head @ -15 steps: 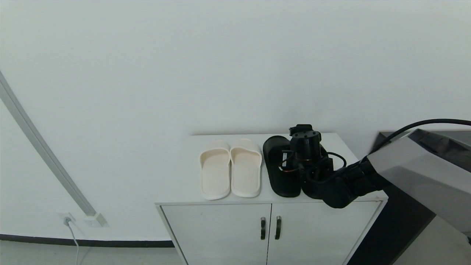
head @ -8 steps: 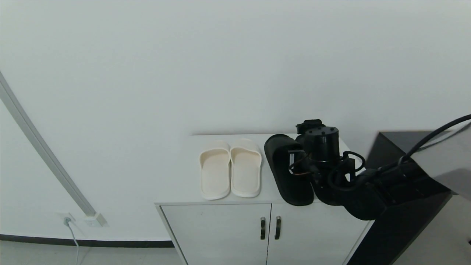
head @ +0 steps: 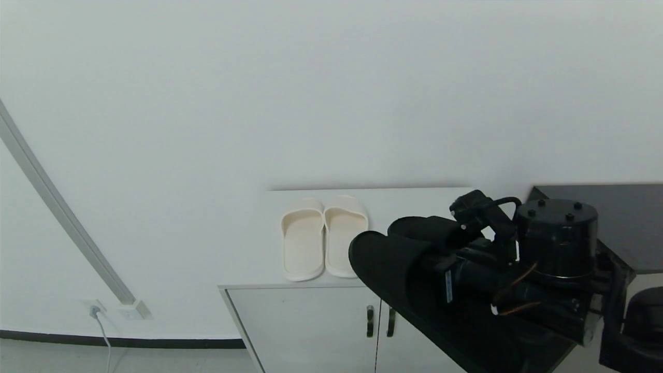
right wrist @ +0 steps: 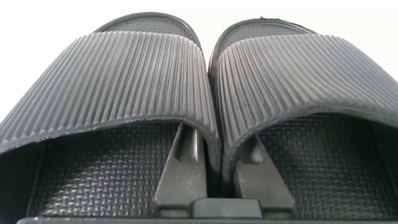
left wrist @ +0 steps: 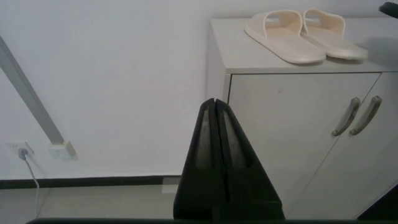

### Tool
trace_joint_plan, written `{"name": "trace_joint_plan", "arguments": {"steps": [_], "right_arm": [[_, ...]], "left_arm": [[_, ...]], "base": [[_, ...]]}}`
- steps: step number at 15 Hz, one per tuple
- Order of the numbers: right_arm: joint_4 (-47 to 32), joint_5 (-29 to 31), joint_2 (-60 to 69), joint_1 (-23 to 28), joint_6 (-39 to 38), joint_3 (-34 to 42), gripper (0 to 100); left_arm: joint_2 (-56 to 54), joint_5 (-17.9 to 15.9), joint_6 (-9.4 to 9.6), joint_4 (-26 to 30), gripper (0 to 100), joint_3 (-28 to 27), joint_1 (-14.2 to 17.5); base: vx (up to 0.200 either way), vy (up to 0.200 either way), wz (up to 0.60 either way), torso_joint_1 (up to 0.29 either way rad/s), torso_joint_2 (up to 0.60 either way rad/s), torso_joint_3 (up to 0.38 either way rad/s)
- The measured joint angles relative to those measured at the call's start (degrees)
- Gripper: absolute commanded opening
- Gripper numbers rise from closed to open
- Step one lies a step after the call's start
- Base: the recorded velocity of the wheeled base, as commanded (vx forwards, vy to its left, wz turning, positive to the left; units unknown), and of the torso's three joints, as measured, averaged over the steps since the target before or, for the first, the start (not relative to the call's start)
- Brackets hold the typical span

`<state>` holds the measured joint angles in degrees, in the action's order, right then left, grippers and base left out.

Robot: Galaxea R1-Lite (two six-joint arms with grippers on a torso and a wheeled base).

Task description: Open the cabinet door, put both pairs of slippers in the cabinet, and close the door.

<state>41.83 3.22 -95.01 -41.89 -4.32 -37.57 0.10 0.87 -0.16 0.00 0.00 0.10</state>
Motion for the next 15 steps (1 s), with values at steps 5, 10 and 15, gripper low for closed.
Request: {"name": "trace_joint_plan", "arguments": {"steps": [5,10,15], "right_arm": [[0.0,-1.9,3.7,-1.2,0.4,3.4,0],[0.2,-1.9,4.3,-2.2,0.7,4.5,0],[0.3,-2.1,4.4,-2.2,0.7,5.2,0]], "left_arm": [[0.0,0.0,0.0,0.0,0,0.0,0.0],[0.0,0.0,0.0,0.0,0,0.0,0.0],[0.0,0.0,0.0,0.0,0,0.0,0.0]], "base": [[0.0,0.0,0.0,0.0,0.0,0.0],[-0.2,0.0,0.0,0.003,0.0,0.003],[-0.16,0.0,0.0,-0.002,0.0,0.003]]}}
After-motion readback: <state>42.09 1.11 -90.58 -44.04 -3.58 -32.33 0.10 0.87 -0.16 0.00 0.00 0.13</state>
